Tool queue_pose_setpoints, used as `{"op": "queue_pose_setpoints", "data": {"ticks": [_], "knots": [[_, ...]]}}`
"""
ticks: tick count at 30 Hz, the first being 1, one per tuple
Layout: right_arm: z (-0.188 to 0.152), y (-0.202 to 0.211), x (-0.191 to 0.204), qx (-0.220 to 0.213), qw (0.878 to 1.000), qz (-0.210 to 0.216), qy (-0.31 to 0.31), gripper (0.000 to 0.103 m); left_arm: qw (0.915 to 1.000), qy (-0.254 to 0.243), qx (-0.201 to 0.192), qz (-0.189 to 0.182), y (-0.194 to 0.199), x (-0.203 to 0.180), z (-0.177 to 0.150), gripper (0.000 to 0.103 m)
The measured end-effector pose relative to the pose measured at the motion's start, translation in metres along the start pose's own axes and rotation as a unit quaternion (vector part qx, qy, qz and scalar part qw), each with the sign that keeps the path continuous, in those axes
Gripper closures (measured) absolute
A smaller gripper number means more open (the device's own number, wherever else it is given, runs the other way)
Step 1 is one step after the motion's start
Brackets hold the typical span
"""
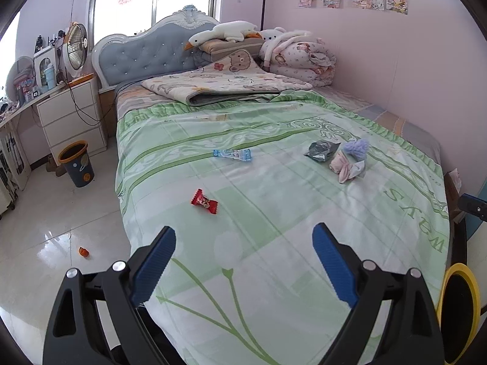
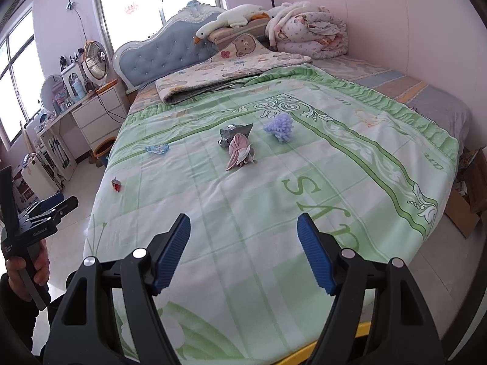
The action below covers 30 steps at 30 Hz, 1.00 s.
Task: Collect trash
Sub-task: 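Move both open tools back over the remaining items on the bed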
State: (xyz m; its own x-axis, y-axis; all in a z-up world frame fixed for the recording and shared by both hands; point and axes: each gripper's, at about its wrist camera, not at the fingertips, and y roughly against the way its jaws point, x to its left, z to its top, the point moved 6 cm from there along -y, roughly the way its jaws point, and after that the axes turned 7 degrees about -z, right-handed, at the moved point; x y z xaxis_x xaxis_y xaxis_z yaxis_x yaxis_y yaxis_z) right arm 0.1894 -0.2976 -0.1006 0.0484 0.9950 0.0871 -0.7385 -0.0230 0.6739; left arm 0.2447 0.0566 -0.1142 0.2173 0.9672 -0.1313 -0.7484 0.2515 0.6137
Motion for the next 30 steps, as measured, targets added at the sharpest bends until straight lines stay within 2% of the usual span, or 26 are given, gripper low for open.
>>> {"op": "queue_pose_setpoints", "data": {"ticks": [15, 30], "knots": [[0.032, -0.068, -0.009, 0.013, 1.0, -0.016, -0.01, 0.034, 0.9987, 0.025, 0.017, 0.041, -0.043, 0.05, 0.01, 0.015], [0.079, -0.157, -0.018, 0.015, 0.999, -0.042, -0.006, 0.034, 0.9953, 0.069, 0.043, 0.052, -0.1, 0.083, 0.014, 0.015]]}}
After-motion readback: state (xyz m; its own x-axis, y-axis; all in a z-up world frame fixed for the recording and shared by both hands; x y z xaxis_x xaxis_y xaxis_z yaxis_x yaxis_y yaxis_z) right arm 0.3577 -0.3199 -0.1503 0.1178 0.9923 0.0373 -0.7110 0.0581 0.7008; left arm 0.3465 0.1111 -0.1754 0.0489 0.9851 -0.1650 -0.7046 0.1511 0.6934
